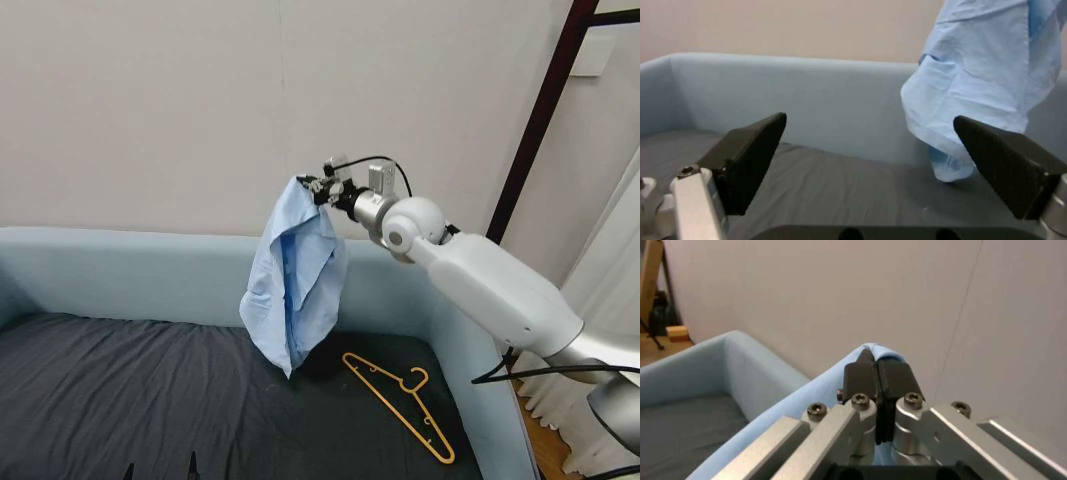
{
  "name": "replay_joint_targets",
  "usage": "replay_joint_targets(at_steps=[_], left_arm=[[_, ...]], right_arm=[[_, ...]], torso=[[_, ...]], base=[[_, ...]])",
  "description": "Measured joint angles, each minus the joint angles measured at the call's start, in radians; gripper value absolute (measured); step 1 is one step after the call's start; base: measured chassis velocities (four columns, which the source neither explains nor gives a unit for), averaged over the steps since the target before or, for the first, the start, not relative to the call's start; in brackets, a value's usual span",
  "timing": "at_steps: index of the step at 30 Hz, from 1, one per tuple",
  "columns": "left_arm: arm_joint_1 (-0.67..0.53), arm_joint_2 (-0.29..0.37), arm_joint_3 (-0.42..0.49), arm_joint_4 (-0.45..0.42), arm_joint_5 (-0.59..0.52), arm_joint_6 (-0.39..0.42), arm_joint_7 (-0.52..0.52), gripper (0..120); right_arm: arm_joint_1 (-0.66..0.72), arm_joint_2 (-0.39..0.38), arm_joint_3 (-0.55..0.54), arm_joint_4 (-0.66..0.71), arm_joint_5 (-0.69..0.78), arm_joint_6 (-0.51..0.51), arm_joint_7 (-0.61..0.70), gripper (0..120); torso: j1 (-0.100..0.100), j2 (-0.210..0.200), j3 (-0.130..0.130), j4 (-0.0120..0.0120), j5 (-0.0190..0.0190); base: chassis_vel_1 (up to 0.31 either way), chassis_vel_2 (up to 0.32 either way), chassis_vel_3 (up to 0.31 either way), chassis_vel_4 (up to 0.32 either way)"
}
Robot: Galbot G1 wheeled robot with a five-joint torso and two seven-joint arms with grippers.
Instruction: Pick up the clothes from the sofa and hang them on the clothes hanger.
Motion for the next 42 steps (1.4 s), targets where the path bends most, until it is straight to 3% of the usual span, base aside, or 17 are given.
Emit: replay_joint_targets(at_steps=[2,3,6,8,9,11,14,18,22,33,37,40,42], left_arm=[[0.002,0.000,0.001,0.002,0.000,-0.001,0.000,99],[0.002,0.000,0.001,0.002,0.000,-0.001,0.000,99],[0.002,-0.001,0.004,0.006,0.004,-0.002,0.002,99],[0.001,-0.001,0.004,0.008,0.004,-0.002,0.002,99],[0.001,-0.001,0.004,0.008,0.004,-0.002,0.002,99],[0.001,-0.002,0.002,0.012,0.004,-0.002,0.002,99],[-0.003,-0.004,0.001,0.023,0.003,-0.002,0.002,99],[-0.006,-0.005,0.002,0.025,0.003,-0.001,0.002,99],[-0.018,-0.007,0.009,0.039,0.004,0.006,0.003,99],[-0.028,-0.004,0.013,0.055,0.003,0.007,0.003,99],[-0.031,-0.002,0.007,0.064,-0.006,0.002,0.003,99],[-0.037,0.005,-0.001,0.071,-0.018,-0.002,0.000,99],[-0.039,0.007,-0.003,0.072,-0.022,-0.002,-0.001,99]], right_arm=[[-0.087,-0.080,-0.004,0.122,-0.004,-0.006,0.012,0],[-0.087,-0.080,-0.004,0.122,-0.004,-0.006,0.012,0],[-0.316,-0.228,-0.021,0.274,-0.071,0.022,0.002,0],[-0.513,-0.285,-0.021,0.311,-0.162,0.046,-0.011,0],[-0.513,-0.285,-0.021,0.311,-0.162,0.046,-0.011,0],[-0.669,-0.310,-0.021,0.336,-0.226,0.050,-0.019,0],[-0.868,-0.340,-0.045,0.394,-0.335,0.051,-0.038,0],[-0.926,-0.344,-0.052,0.409,-0.366,0.050,-0.047,0],[-1.094,-0.342,-0.024,0.446,-0.426,0.038,-0.073,0],[-1.163,-0.333,0.057,0.336,-0.556,0.031,-0.073,1],[-1.156,-0.341,0.091,0.343,-0.548,-0.008,-0.045,14],[-1.151,-0.387,0.122,0.405,-0.534,-0.059,-0.036,29],[-1.150,-0.406,0.135,0.426,-0.525,-0.073,-0.034,32]], torso=[[0.000,0.000,0.000,-0.0001,0.0000],[0.000,0.000,0.000,-0.0001,0.0000],[0.000,0.000,0.000,-0.0011,0.0010],[0.000,0.000,0.000,-0.0010,0.0006],[0.000,0.000,0.000,-0.0010,0.0006],[0.000,0.000,0.000,-0.0011,0.0017],[0.000,0.000,0.000,-0.0001,-0.0001],[0.000,0.000,0.000,-0.0001,0.0005],[0.000,0.000,0.000,-0.0001,0.0003],[0.000,0.000,0.000,-0.0002,0.0003],[0.000,0.000,0.000,-0.0001,0.0004],[0.000,0.000,0.000,-0.0002,0.0004],[0.000,0.000,0.000,-0.0003,0.0003]], base=[[0.000,0.000,0.000,0.000],[0.000,0.000,0.000,0.000],[0.000,0.000,0.000,0.000],[0.000,0.000,0.000,0.000],[0.000,0.000,0.000,0.000],[0.000,0.000,0.000,0.000],[0.000,0.000,0.000,0.000],[0.000,0.000,0.000,0.000],[0.000,0.000,0.000,0.000],[0.000,0.000,0.000,0.000],[0.000,0.000,0.000,0.000],[0.000,0.000,0.000,0.000],[0.000,0.000,0.000,0.000]])
